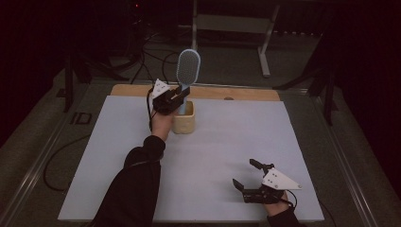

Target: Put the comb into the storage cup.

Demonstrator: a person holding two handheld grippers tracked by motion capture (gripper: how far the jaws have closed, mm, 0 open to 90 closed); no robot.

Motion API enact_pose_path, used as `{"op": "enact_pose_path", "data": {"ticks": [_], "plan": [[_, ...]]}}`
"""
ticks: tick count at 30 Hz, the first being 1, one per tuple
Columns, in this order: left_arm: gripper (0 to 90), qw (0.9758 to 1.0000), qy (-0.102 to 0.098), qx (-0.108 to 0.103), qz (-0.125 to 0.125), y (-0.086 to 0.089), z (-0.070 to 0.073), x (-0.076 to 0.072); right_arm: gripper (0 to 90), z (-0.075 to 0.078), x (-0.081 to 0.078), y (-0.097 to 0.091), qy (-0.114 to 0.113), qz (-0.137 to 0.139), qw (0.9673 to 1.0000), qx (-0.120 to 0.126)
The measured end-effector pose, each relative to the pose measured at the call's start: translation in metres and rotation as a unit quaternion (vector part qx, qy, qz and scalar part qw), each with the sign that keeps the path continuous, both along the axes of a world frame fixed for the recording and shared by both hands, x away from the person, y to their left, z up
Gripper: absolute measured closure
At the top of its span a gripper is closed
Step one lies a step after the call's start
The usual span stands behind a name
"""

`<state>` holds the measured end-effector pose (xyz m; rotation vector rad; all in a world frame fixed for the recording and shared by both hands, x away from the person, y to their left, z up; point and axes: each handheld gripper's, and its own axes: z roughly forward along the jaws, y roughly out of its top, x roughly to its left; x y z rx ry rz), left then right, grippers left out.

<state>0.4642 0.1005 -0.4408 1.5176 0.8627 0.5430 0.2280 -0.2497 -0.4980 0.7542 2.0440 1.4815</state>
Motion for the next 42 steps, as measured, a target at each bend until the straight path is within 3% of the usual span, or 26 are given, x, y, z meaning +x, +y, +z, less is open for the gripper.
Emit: {"op": "enact_pose_path", "data": {"ticks": [6,10,15,16,17,18,19,23,33,40,42], "plan": [[70.6,0.9999,-0.011,0.008,0.007,0.000,-0.008,-0.005,9.6,0.000,0.000,0.000,0.001,0.001,1.0000,-0.001],[70.5,0.9997,-0.013,0.000,0.019,0.000,-0.015,-0.009,9.6,0.000,0.000,0.000,0.001,0.001,1.0000,-0.002],[69.7,0.9994,-0.020,0.016,0.022,-0.001,-0.019,-0.014,9.6,-0.001,0.000,0.000,0.002,0.002,1.0000,-0.002],[63.3,0.9994,-0.020,0.010,0.028,-0.001,-0.019,-0.016,9.6,-0.001,0.000,0.001,0.002,0.003,1.0000,-0.002],[46.3,0.9993,-0.012,0.009,0.033,-0.001,-0.019,-0.017,9.6,-0.001,0.000,0.001,0.002,0.003,1.0000,-0.003],[33.4,0.9993,-0.005,0.029,0.022,-0.001,-0.020,-0.017,9.6,-0.001,0.000,0.001,0.002,0.002,1.0000,-0.002],[24.5,0.9987,-0.013,0.045,0.020,-0.002,-0.021,-0.019,9.6,-0.001,0.000,0.001,0.002,0.002,1.0000,-0.003],[0.4,0.9985,-0.014,0.053,0.005,-0.002,-0.023,-0.021,9.6,-0.001,0.000,0.001,0.001,0.002,1.0000,-0.004],[0.0,0.9967,0.004,0.077,-0.026,-0.002,-0.020,-0.024,9.6,-0.001,0.000,0.001,0.002,0.001,1.0000,-0.005],[0.0,0.9961,0.020,0.071,-0.048,0.002,-0.018,-0.024,9.6,0.000,0.000,0.001,0.000,0.000,1.0000,-0.005],[0.0,0.9951,0.022,0.079,-0.055,0.003,-0.017,-0.024,9.6,0.000,0.000,0.001,-0.002,0.000,1.0000,-0.005]]}}
